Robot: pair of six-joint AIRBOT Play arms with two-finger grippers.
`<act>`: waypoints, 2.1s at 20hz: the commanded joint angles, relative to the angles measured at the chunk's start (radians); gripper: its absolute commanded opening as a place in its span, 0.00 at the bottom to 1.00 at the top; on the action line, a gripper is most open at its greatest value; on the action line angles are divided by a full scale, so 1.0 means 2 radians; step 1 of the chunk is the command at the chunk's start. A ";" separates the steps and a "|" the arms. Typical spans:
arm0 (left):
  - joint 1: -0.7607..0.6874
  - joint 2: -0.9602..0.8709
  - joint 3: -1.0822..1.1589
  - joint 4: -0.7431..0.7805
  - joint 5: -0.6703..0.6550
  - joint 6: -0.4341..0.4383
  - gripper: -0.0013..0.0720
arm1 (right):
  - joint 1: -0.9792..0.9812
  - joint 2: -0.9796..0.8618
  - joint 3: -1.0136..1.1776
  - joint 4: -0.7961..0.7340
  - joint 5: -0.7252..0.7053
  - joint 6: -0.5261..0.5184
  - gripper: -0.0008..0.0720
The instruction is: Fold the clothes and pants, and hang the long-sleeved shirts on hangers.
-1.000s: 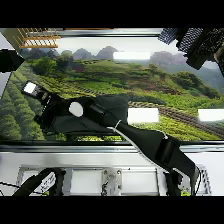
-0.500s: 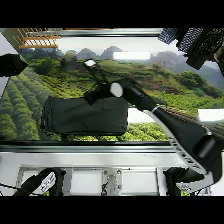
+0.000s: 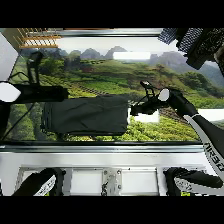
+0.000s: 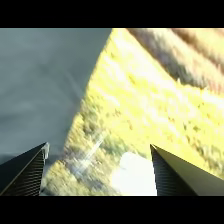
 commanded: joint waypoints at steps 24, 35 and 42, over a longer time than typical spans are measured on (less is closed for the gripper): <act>-0.076 -0.066 0.027 -0.001 0.027 -0.023 0.03 | 0.062 -0.070 -0.020 0.152 -0.088 0.071 0.03; -0.252 -0.268 0.060 -0.078 0.159 -0.030 0.03 | -0.143 0.103 -0.015 -0.185 0.157 0.062 0.04; -0.338 -0.428 0.227 -0.092 0.125 -0.028 0.03 | -0.143 0.125 0.077 -0.198 0.255 0.058 0.04</act>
